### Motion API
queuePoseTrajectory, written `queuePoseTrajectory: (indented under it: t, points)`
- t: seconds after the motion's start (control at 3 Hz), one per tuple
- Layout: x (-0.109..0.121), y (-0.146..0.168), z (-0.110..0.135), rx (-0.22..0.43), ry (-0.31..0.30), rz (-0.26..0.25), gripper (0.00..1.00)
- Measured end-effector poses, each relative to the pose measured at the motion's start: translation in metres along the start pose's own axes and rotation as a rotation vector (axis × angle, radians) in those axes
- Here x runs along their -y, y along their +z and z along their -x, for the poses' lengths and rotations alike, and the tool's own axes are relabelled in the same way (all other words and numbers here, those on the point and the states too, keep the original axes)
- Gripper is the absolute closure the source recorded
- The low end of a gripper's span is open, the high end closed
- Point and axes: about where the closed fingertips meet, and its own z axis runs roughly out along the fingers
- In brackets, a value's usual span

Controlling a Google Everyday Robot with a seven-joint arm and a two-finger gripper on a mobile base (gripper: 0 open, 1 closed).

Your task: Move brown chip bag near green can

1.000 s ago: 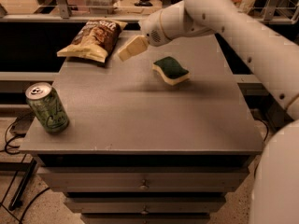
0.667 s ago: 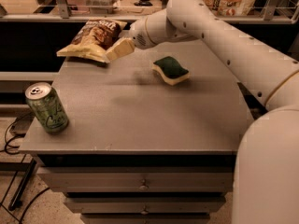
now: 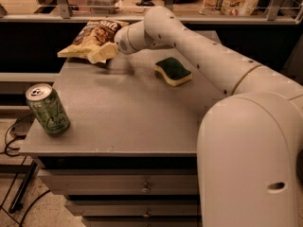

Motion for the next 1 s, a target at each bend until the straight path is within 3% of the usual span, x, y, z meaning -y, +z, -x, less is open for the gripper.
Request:
queuePoseTrajectory:
  t: [0.33, 1.0]
  points:
    - [-0.006, 0.025, 0.007, 0.008, 0.004, 0.021, 0.00]
    - [-0.013, 0.038, 0.011, 0.012, 0.000, 0.042, 0.49]
